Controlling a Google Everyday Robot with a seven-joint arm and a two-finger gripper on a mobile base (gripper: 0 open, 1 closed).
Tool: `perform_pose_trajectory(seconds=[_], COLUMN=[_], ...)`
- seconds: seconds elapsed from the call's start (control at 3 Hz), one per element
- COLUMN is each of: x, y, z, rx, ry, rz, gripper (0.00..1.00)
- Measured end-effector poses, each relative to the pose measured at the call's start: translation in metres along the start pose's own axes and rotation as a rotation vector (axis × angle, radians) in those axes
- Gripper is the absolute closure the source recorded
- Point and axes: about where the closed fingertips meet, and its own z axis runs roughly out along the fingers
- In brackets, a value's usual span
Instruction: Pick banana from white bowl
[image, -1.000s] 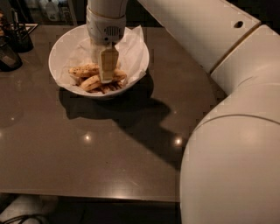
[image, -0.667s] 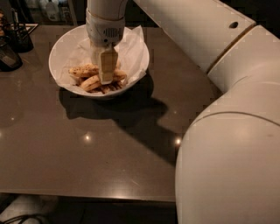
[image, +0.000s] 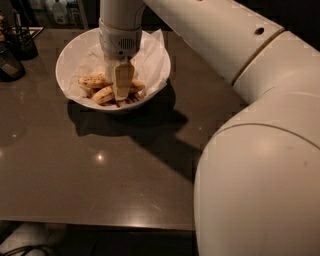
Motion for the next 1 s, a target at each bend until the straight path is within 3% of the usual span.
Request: perform_pose_trajectory(seconds=[1.0], x=[0.0088], y=[-0.0106], z=[0.0059], rx=[-0.003], ry=[0.016], rz=[-0.031], gripper=[0.50])
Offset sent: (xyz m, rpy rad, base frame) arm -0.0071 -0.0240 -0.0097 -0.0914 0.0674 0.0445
